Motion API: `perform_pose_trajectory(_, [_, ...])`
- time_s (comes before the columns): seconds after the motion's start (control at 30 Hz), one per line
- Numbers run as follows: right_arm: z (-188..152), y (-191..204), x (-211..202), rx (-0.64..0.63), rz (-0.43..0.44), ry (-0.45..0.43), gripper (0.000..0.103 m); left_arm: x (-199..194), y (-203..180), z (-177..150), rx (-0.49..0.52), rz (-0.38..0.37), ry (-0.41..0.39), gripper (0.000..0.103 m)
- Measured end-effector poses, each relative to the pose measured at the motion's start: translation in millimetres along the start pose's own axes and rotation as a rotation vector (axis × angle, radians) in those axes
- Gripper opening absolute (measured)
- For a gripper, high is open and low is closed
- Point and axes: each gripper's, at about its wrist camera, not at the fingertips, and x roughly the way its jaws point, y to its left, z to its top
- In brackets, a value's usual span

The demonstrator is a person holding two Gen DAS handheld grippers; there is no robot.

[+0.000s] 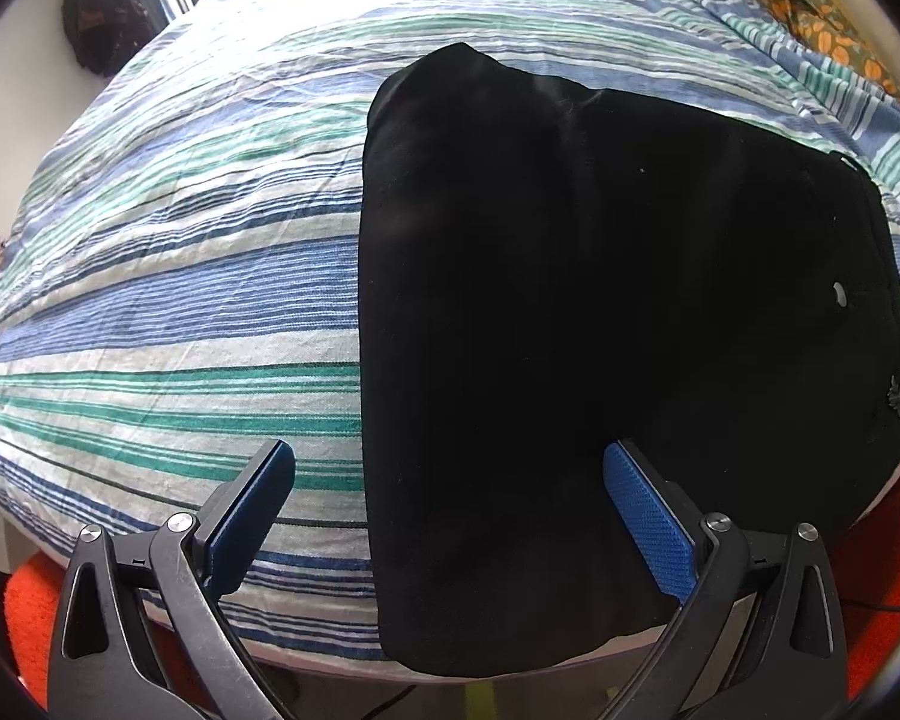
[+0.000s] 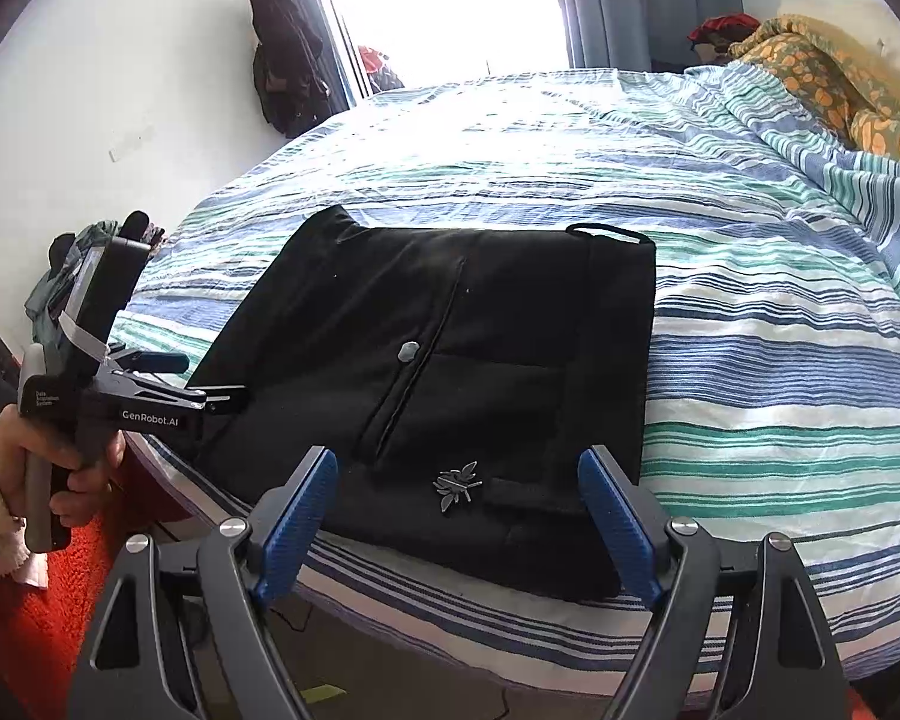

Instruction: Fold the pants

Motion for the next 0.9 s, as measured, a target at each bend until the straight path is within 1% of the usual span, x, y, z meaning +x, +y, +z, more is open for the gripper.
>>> perform_pose_trajectory(0.07, [0.9, -21.9, -9.1, 0.101, 0.003, -0.040, 0.082, -7.1, 3.9, 10.5, 0.029, -0.027, 0.016, 0.101])
perform_pose_trajectory(0.13, [-3.0, -55.2, -17.8, 0.262, 0.037, -0.080, 0.082, -24.1, 16.3, 21.4, 0.028, -0.087, -0.038, 0.101])
perform_pose_trajectory(0.2, [-11.5, -90.7, -22.1, 0.441, 0.085, -0.105, 0.082, -36.4, 35.3, 29.5, -0.002, -0.158, -0.080, 0.101])
perform_pose_trajectory(0.27, [-18.0, -114.5, -20.7, 0.571, 0.158, -0.107, 0.082, -35.2, 53.3, 32.9, -0.034, -0.230, -0.071, 0.101])
perform_pose_trajectory(0.3, [-17.9, -120.4, -18.8, 0.607, 0.200, -0.103, 0.082, -30.2, 61.7, 33.6, -0.051, -0.267, -0.055, 0.101])
perform_pose_trajectory(0.37, [-10.0, -120.1, -11.2, 0.613, 0.286, -0.079, 0.082, -16.9, 71.1, 29.9, -0.086, -0.328, -0.012, 0.101])
perform_pose_trajectory(0.4, [-3.2, -115.4, -3.7, 0.594, 0.327, -0.048, 0.083, -9.6, 73.2, 27.2, -0.106, -0.355, 0.011, 0.101])
perform_pose_trajectory(0.43, [4.0, -110.6, 6.3, 0.567, 0.363, 0.002, 0.083, -3.5, 71.0, 24.1, -0.120, -0.392, 0.035, 0.101])
perform_pose_trajectory(0.47, [10.0, -103.8, 15.8, 0.532, 0.361, 0.056, 0.083, 1.9, 68.3, 22.0, -0.123, -0.436, 0.055, 0.101])
perform_pose_trajectory(0.5, [16.6, -99.2, 25.5, 0.486, 0.320, 0.107, 0.083, 7.4, 64.0, 20.4, -0.116, -0.474, 0.071, 0.101])
perform_pose_trajectory(0.53, [21.2, -96.0, 35.3, 0.443, 0.276, 0.157, 0.083, 12.8, 58.0, 17.4, -0.101, -0.496, 0.087, 0.101])
perform_pose_trajectory(0.57, [24.6, -94.3, 46.4, 0.413, 0.248, 0.212, 0.083, 19.3, 53.9, 17.4, -0.086, -0.492, 0.102, 0.101])
perform_pose_trajectory(0.6, [26.3, -94.2, 58.3, 0.398, 0.236, 0.274, 0.083, 25.7, 49.5, 16.5, -0.078, -0.461, 0.117, 0.101])
perform_pose_trajectory(0.63, [26.2, -94.7, 68.0, 0.397, 0.241, 0.323, 0.083, 29.9, 44.3, 16.3, -0.081, -0.447, 0.126, 0.101])
perform_pose_trajectory(0.7, [26.5, -95.6, 80.8, 0.425, 0.313, 0.377, 0.086, 31.5, 39.3, 15.9, -0.090, -0.428, 0.127, 0.101])
perform_pose_trajectory(0.73, [28.5, -95.9, 85.8, 0.447, 0.353, 0.402, 0.086, 29.1, 33.7, 16.8, -0.081, -0.415, 0.129, 0.096])
perform_pose_trajectory(0.77, [30.8, -93.1, 90.1, 0.459, 0.392, 0.428, 0.075, 26.2, 24.9, 19.1, -0.058, -0.416, 0.129, 0.067])
perform_pose_trajectory(0.8, [34.8, -85.8, 92.5, 0.425, 0.371, 0.461, 0.056, 20.0, 19.0, 20.4, -0.035, -0.397, 0.119, 0.059])
perform_pose_trajectory(0.83, [41.4, -74.1, 91.1, 0.340, 0.322, 0.469, 0.053, 13.5, 14.1, 22.5, -0.016, -0.366, 0.102, 0.038])
perform_pose_trajectory(0.87, [48.1, -57.8, 87.1, 0.235, 0.274, 0.473, 0.045, 4.9, 10.5, 24.9, 0.003, -0.345, 0.082, 0.024])
perform_pose_trajectory(0.9, [55.6, -41.1, 80.0, 0.146, 0.236, 0.465, 0.039, -5.4, 8.9, 27.2, 0.022, -0.324, 0.059, 0.020])
